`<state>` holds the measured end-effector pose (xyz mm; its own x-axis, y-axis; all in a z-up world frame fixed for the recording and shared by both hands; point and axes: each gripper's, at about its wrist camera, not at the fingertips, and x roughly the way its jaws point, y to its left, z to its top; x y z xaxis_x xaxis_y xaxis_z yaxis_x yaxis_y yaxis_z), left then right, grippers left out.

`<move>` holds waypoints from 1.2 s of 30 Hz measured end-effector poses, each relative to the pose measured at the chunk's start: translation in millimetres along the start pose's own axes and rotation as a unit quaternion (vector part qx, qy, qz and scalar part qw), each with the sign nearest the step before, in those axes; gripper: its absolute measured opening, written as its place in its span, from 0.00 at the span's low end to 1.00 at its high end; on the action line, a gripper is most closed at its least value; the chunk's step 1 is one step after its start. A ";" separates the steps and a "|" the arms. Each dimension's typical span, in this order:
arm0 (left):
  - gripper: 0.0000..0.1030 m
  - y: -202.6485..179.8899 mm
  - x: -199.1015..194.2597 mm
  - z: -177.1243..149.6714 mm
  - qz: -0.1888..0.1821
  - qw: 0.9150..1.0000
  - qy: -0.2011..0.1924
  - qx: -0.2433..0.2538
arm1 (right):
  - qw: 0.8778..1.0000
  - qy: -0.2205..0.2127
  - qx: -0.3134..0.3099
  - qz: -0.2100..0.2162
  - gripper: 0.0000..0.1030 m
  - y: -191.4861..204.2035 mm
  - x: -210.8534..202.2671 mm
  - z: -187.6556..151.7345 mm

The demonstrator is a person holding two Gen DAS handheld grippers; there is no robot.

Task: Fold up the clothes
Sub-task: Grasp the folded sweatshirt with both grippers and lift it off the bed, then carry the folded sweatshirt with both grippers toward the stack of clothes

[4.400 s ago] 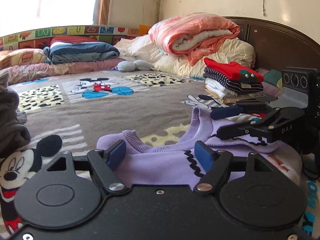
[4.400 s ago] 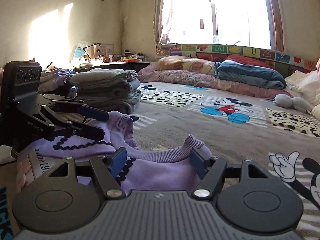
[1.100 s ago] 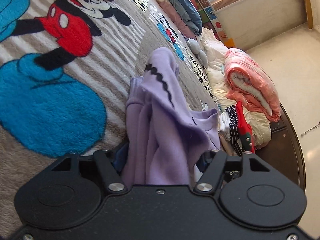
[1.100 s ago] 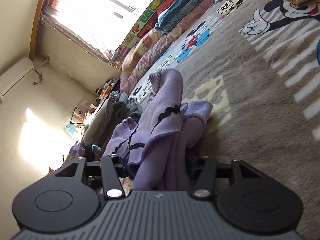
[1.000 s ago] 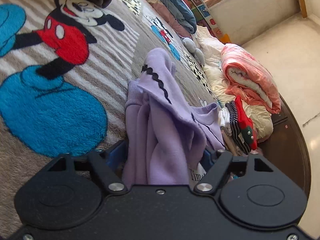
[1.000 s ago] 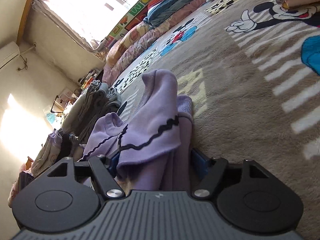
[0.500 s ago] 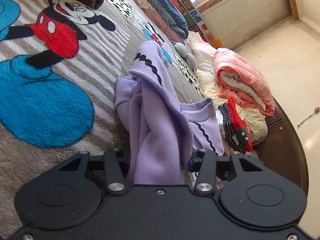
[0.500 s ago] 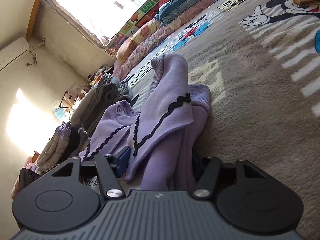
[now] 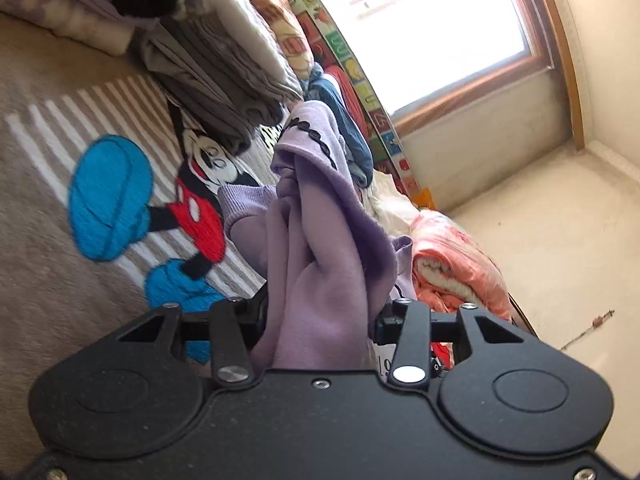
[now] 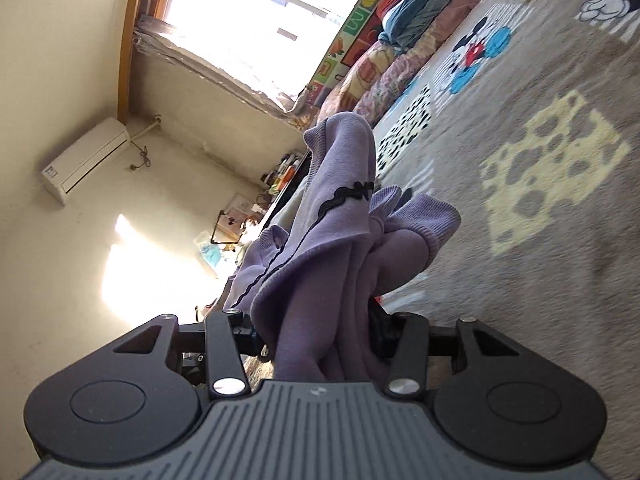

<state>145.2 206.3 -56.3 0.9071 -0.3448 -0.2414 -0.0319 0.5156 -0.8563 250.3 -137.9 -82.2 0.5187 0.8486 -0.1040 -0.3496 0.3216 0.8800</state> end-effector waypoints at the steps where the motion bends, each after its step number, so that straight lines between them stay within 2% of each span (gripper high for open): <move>1: 0.41 6.7 -5.8 2.4 0.007 1.000 -0.006 -0.004 | 1.000 0.007 0.006 0.008 0.46 4.1 9.6 -3.6; 2: 0.41 16.2 -7.6 3.3 0.028 1.000 -0.007 -0.008 | 1.000 0.014 0.009 0.005 0.46 4.8 18.7 -8.0; 3: 0.47 25.7 -9.3 4.2 0.048 0.999 -0.007 -0.013 | 1.000 0.021 0.011 0.000 0.46 4.5 27.6 -12.6; 4: 0.53 36.2 -6.9 3.6 0.085 0.996 0.006 -0.008 | 1.000 0.028 0.013 -0.005 0.46 4.3 36.6 -17.2; 5: 0.64 46.7 -4.4 3.0 0.122 0.992 0.019 -0.002 | 0.999 0.040 0.001 -0.025 0.49 2.3 45.0 -24.1; 6: 0.64 57.1 -2.1 2.4 0.157 0.987 0.031 0.003 | 0.997 0.051 -0.014 -0.063 0.57 -1.8 50.8 -31.1; 7: 0.65 62.8 -7.8 2.9 0.134 0.991 0.029 -0.005 | 0.992 0.063 -0.028 -0.104 0.59 -6.2 56.1 -38.1; 8: 0.69 62.1 -11.5 4.0 0.128 0.991 0.030 0.000 | 0.989 0.065 -0.032 -0.127 0.59 -11.0 55.1 -45.5; 9: 0.76 61.4 -15.3 5.0 0.122 0.992 0.032 0.004 | 0.991 0.057 -0.030 -0.121 0.61 -12.5 48.1 -50.8; 10: 0.79 61.8 -16.0 3.3 0.118 0.992 0.035 0.012 | 0.993 0.045 -0.027 -0.109 0.68 -13.0 40.0 -55.3; 12: 0.80 64.2 -15.7 -1.2 0.113 0.993 0.042 0.020 | 0.994 0.040 -0.027 -0.101 0.73 -13.0 32.5 -60.2; 15: 0.79 61.8 -13.9 -7.9 0.105 0.993 0.043 0.036 | 0.995 0.035 -0.024 -0.094 0.74 -14.4 24.9 -65.0; 16: 0.79 62.2 -14.6 -9.4 0.102 0.994 0.041 0.031 | 0.995 0.035 -0.023 -0.096 0.74 -14.9 26.4 -66.0; 18: 0.59 66.1 -11.1 -9.4 0.090 0.995 0.044 0.017 | 0.994 0.038 -0.026 -0.100 0.74 -13.7 32.1 -68.9; 19: 0.58 66.5 -9.8 -8.9 0.085 0.995 0.044 0.011 | 0.993 0.041 -0.032 -0.102 0.72 -12.2 36.0 -70.9; 20: 0.51 66.9 -8.5 -8.4 0.080 0.996 0.044 0.006 | 0.994 0.048 -0.033 -0.095 0.68 -11.3 43.0 -73.0; 21: 0.47 64.6 -9.7 -7.0 0.074 0.996 0.041 0.006 | 0.994 0.048 -0.027 -0.090 0.60 -10.9 46.6 -75.6; 22: 0.46 62.2 -11.0 -5.6 0.069 0.997 0.037 0.007 | 0.995 0.047 -0.020 -0.086 0.54 -10.5 49.1 -78.4; 25: 0.43 53.8 -20.5 1.9 0.038 0.999 0.015 0.005 | 0.997 0.028 -0.006 -0.066 0.46 -9.5 48.8 -77.9; 30: 0.43 42.2 -34.2 22.4 -0.009 1.000 -0.028 0.001 | 1.000 0.003 -0.016 -0.013 0.44 10.5 47.9 -61.4; 36: 0.43 28.8 -42.7 52.9 -0.044 0.995 -0.084 0.005 | 0.999 0.012 -0.032 0.039 0.44 39.6 78.0 -29.3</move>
<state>127.8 277.4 -46.5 0.9636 -0.2535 -0.0844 0.0551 0.4976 -0.8656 254.1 -46.7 -69.0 0.4691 0.8817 -0.0493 -0.4371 0.2803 0.8546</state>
